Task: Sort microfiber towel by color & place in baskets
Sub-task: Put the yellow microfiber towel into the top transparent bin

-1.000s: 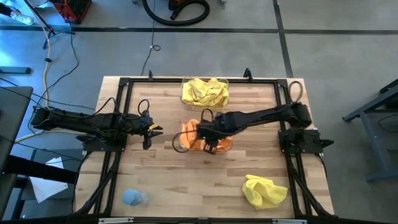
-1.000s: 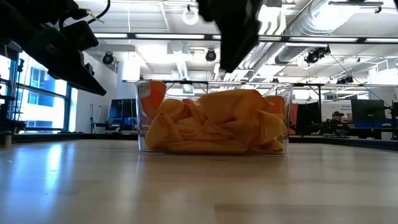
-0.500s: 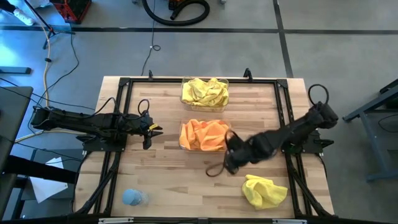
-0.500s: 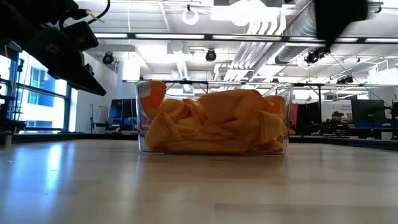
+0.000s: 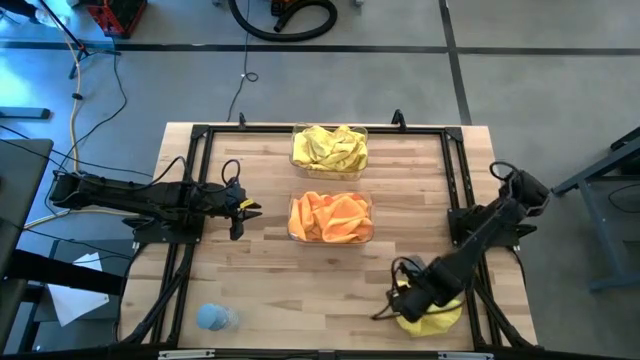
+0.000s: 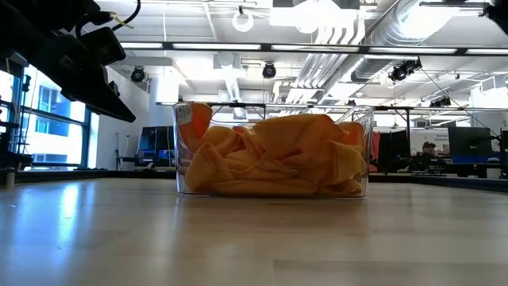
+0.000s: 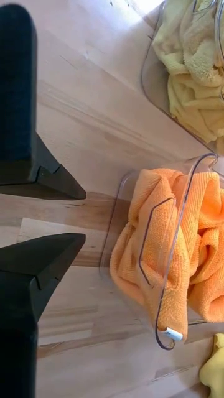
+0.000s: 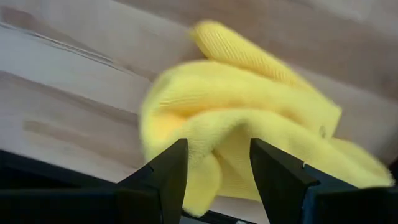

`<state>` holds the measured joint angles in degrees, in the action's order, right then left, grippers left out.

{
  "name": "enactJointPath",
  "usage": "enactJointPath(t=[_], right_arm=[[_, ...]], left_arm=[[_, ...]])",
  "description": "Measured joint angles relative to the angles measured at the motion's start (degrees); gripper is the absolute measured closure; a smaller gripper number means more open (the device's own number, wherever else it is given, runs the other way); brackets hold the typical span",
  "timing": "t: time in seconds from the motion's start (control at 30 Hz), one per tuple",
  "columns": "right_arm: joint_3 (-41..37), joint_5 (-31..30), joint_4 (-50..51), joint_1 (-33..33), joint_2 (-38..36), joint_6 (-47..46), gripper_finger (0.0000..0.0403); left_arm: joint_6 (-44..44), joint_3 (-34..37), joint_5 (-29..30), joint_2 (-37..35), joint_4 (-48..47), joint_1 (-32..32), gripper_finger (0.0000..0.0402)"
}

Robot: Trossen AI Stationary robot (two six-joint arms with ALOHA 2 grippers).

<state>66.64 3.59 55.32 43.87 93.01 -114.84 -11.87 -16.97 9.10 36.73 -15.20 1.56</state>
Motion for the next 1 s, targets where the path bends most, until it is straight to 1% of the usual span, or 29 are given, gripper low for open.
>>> enactJointPath(t=[0.13, 0.23, 0.4, 0.53, 0.6, 0.67, 0.83, 0.87, 0.9, 1.0], right_arm=[[-7.23, 0.94, -9.17, 2.52, 0.0, -6.87, 0.0234], [-12.91, 1.49, -15.18, 3.38, 0.0, -9.86, 0.0234], [-20.9, 2.1, -24.07, 3.5, -0.39, -11.31, 0.0234], [-23.84, 3.14, -26.28, 2.39, -0.72, -12.37, 0.0237], [-24.01, 3.59, -26.14, 1.52, -0.72, -10.45, 0.0251], [-24.11, 4.02, -26.15, 0.68, -0.68, -8.41, 0.0278], [-24.23, 3.95, -26.23, -1.42, -0.5, -1.89, 0.0375], [-24.23, 3.92, -25.92, -1.84, -0.5, -0.5, 0.0387], [-24.23, 3.9, -25.51, -2.33, -0.52, 0.72, 0.0393], [-24.21, 3.15, -24.51, -4.24, -1.07, 2.75, 0.0379]], left_arm=[[0.01, 0.0, 0.0, 0.0, 0.0, -0.02, 0.0318], [0.01, -0.01, 0.0, 0.0, 0.0, -0.01, 0.0318], [0.01, 0.01, 0.0, 0.0, 0.0, -0.01, 0.0318], [0.01, 0.01, 0.02, 0.0, 0.01, -0.01, 0.0318], [0.01, 0.0, 0.0, 0.0, 0.02, 0.0, 0.0318], [0.01, 0.01, 0.02, 0.0, 0.02, -0.02, 0.0318], [0.74, 0.0, 0.02, -0.01, 0.04, 0.0, 0.0318], [0.96, 0.02, 0.02, 0.0, 0.04, -0.02, 0.0318], [0.99, 0.0, 0.02, 0.0, 0.02, -0.02, 0.0318], [0.99, 0.0, 0.02, -0.01, 0.03, -0.01, 0.0318]])
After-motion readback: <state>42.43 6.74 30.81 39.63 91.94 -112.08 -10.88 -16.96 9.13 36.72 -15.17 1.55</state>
